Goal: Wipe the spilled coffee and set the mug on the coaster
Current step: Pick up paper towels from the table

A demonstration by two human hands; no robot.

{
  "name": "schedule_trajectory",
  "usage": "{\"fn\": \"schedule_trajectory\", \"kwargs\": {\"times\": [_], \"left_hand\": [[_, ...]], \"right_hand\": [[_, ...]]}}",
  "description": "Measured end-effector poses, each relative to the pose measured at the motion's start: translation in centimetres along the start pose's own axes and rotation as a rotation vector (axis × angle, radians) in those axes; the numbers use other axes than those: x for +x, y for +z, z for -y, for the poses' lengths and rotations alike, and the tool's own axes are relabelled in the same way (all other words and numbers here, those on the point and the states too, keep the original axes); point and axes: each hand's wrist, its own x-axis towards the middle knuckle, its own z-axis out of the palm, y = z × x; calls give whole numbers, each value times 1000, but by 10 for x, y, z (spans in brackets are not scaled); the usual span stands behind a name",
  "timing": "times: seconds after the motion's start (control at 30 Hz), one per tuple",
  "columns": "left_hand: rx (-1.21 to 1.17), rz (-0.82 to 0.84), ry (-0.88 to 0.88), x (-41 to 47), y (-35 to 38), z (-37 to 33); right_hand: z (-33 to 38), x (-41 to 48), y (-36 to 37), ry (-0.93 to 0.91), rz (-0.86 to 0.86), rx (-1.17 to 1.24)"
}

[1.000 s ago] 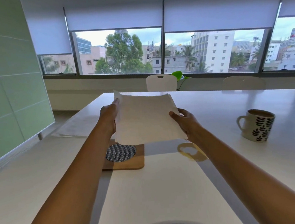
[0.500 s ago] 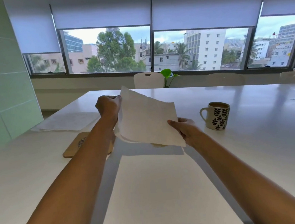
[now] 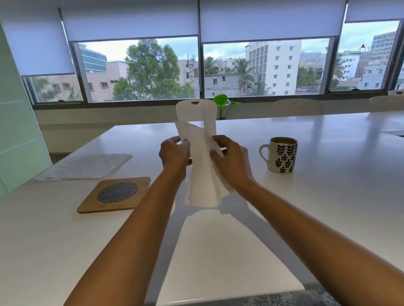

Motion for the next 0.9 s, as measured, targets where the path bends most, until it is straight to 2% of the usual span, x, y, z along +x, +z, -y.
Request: {"fn": "schedule_trajectory", "kwargs": {"times": [0.2,0.33,0.4,0.53,0.6,0.67,0.77,0.83,0.9], "left_hand": [[-47,0,-3,-5,4,-2],[-40,1,-15,-1,-1,-6],[-32,12,-2,4,-5,-6],[-131,88,-89,17,-15,-2],[-178,122,-148,22,-20,-4],[-224,148,-199,24,-23,-6],[-282,210,-261,25,-25,-6],[-284,251,-279,24,-23,-6],[-242,258,-259,24,-17,-3]], "right_hand": [[5,-12,17,-201,108,-87],[-1,-12,27,-222,214,-212],[-1,-10,27,-196,262,-168],[0,7,17,-137,131,-59],[-2,18,8,-35,48,-8],[-5,24,-3,154,74,205],[-6,22,-11,463,304,719],[-5,16,-7,583,416,946],[-4,14,1,625,423,1097]]}}
